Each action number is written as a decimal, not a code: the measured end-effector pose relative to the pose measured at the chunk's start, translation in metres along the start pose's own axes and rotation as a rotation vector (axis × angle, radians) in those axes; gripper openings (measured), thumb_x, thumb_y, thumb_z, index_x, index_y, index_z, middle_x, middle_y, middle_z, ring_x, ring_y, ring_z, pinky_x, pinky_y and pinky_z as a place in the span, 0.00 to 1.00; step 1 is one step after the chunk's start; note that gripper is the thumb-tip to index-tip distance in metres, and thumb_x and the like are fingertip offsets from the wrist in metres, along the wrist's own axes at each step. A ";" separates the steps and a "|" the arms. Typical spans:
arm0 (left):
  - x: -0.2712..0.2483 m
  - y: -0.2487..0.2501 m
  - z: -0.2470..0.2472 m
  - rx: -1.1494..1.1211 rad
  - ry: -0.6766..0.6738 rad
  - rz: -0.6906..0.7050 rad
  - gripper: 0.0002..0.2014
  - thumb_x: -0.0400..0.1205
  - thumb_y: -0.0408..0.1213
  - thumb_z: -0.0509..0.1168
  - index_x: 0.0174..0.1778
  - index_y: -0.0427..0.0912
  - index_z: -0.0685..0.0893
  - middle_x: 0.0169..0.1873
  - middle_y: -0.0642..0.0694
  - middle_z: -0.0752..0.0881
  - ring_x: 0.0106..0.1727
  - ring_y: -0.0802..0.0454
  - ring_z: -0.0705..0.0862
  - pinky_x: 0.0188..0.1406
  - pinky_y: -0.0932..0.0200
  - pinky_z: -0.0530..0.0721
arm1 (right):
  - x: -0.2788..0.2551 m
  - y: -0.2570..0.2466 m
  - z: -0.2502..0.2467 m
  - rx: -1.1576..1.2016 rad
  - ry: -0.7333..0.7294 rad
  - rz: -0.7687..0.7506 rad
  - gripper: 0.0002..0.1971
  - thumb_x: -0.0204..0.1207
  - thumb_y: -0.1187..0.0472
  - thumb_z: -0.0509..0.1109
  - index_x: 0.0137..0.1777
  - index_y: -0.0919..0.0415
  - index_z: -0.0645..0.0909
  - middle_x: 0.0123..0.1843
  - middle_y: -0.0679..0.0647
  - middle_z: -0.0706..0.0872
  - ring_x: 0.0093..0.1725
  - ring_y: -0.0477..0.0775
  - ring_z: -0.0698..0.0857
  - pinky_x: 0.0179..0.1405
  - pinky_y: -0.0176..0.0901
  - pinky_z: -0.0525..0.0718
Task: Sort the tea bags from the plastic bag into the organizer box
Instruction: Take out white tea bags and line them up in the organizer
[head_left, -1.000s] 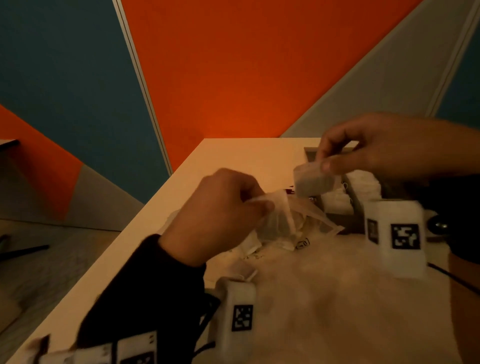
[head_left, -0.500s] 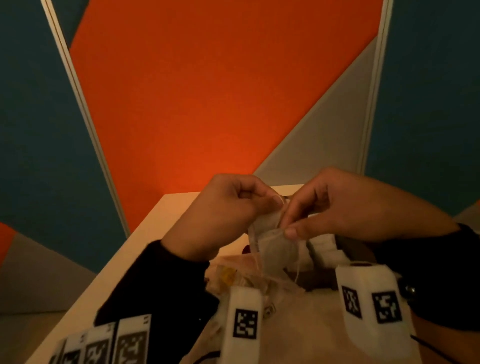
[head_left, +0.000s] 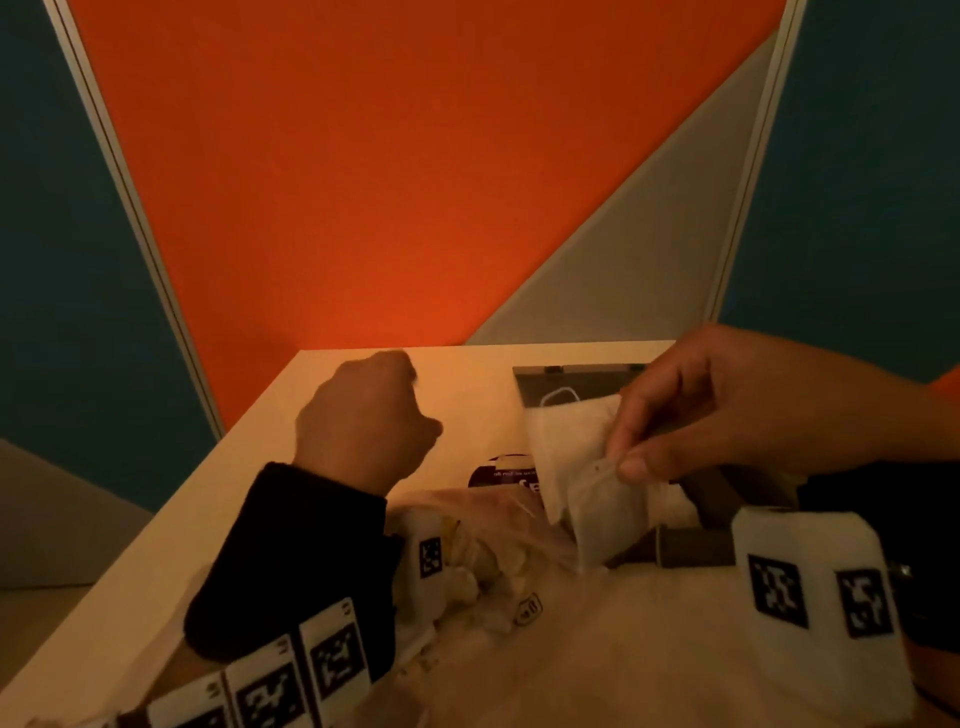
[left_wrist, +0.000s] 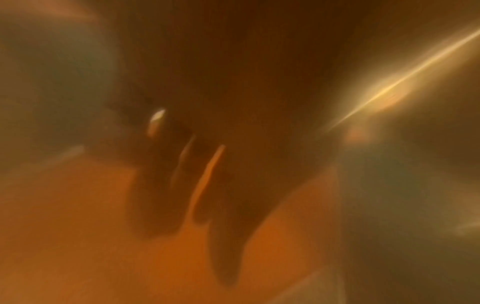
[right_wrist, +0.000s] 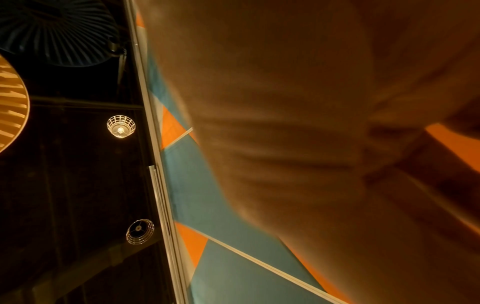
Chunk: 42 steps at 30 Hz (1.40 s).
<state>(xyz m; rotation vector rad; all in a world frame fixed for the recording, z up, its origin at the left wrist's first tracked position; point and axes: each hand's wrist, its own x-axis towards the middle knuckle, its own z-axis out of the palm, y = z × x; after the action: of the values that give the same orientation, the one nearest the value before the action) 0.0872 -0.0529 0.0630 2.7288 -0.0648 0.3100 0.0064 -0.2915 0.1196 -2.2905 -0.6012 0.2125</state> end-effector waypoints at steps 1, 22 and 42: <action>-0.001 0.000 -0.002 -0.023 0.059 0.019 0.21 0.73 0.45 0.76 0.60 0.48 0.81 0.52 0.46 0.87 0.50 0.43 0.86 0.49 0.46 0.86 | 0.002 0.002 -0.001 0.003 0.026 0.014 0.09 0.61 0.51 0.78 0.41 0.50 0.93 0.43 0.49 0.94 0.46 0.51 0.91 0.57 0.57 0.87; -0.051 0.051 -0.011 -0.992 -0.347 0.217 0.15 0.84 0.38 0.63 0.41 0.37 0.93 0.41 0.42 0.92 0.44 0.44 0.90 0.43 0.40 0.89 | 0.009 0.010 0.001 0.082 0.336 0.153 0.03 0.72 0.55 0.77 0.43 0.51 0.91 0.37 0.46 0.92 0.32 0.38 0.85 0.36 0.37 0.81; -0.036 0.038 -0.009 -1.118 -0.169 0.149 0.07 0.79 0.34 0.70 0.41 0.33 0.90 0.46 0.29 0.87 0.44 0.34 0.87 0.30 0.45 0.91 | 0.012 0.016 -0.001 0.062 0.299 0.147 0.05 0.71 0.56 0.77 0.42 0.55 0.91 0.38 0.51 0.93 0.42 0.49 0.89 0.58 0.57 0.84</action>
<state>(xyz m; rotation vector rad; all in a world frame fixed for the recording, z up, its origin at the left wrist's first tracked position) 0.0468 -0.0842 0.0778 1.6303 -0.3661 0.0382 0.0224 -0.2961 0.1095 -2.2498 -0.2700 -0.0414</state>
